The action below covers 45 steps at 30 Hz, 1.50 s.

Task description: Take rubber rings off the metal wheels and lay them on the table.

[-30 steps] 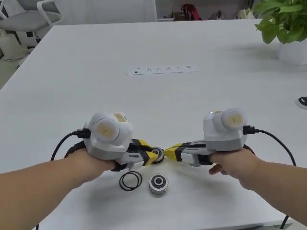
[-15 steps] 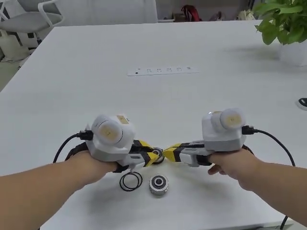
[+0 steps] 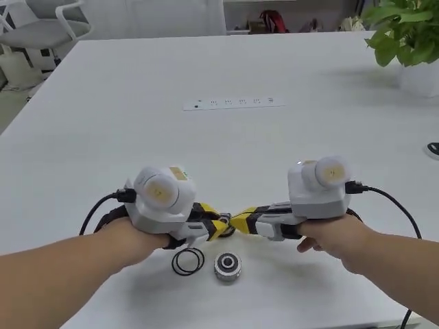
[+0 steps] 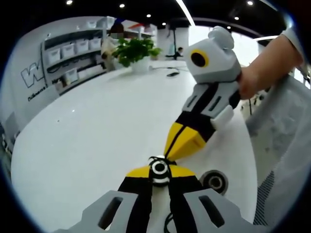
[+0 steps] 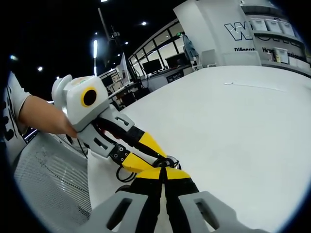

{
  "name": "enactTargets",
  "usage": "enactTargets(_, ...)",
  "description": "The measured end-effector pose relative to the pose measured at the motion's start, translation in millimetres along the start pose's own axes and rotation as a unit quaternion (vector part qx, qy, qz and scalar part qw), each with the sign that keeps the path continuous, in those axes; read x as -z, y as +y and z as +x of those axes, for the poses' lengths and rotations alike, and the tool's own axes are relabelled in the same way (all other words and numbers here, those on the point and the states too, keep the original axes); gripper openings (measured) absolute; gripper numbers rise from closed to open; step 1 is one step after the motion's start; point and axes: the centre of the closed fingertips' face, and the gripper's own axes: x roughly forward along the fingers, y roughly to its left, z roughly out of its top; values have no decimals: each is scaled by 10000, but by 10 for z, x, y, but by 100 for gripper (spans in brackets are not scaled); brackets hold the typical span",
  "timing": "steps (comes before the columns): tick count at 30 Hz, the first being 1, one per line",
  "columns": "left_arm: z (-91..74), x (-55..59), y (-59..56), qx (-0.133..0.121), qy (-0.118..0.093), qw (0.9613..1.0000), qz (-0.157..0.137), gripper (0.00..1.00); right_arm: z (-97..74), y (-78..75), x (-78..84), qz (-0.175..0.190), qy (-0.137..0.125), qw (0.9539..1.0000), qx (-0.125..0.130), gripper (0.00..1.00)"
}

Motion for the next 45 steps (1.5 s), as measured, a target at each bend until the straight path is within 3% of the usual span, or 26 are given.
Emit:
enactTargets(7,-1,-1,-4,-17,0,10000,-21,12,12,114,-30,-79,-52,9997,-225,0)
enactTargets(22,-6,-9,-1,34,-13,9998,-179,13,-49,-59,-29,3,-118,9998,131,0)
enactTargets(32,-27,-8,-53,166,26,9998,-51,19,-41,-49,-39,35,-132,9999,87,0)
enactTargets(45,-162,-83,-84,232,-166,9996,-33,25,-46,-45,-55,73,-156,9998,63,0)
